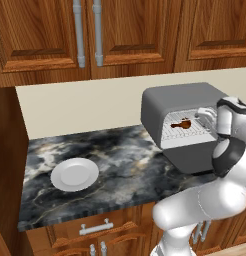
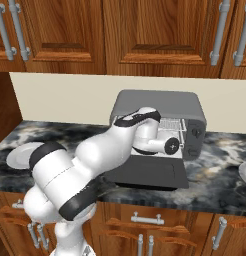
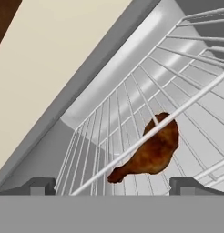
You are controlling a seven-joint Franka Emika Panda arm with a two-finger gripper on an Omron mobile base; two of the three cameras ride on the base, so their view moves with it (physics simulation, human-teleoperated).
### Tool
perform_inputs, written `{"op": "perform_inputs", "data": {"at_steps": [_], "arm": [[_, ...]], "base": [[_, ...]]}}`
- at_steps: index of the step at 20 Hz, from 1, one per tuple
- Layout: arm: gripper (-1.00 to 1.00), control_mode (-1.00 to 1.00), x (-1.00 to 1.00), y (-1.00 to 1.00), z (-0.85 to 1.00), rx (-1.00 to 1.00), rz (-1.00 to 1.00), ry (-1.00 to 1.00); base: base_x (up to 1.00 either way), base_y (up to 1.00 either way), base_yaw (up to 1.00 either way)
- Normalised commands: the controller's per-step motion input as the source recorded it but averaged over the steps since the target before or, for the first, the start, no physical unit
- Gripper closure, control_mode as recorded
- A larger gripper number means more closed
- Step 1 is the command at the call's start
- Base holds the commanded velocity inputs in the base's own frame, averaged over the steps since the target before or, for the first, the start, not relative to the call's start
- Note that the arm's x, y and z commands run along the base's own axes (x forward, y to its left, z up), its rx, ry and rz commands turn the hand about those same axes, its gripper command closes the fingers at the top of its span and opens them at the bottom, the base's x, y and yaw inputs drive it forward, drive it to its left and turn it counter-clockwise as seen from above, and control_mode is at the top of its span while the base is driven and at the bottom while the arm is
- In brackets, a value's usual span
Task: Open the toaster oven door. Place the bread on the top rack in the toaster oven and place the chicken drumstick on the bottom rack.
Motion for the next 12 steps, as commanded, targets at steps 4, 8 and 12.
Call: {"op": "perform_inputs", "data": {"at_steps": [4,8,12], "arm": [[-1.0,-1.0,0.15,0.05,-0.16,0.0,0.0,0.0],[-1.0,-1.0,0.12,0.0,-0.2,0.0,0.0,0.0],[-1.0,-1.0,0.11,-0.02,-0.09,0.01,0.0,0.0]], "base": [[0.0,0.0,0.0],[0.0,0.0,0.0],[0.0,0.0,0.0]]}}
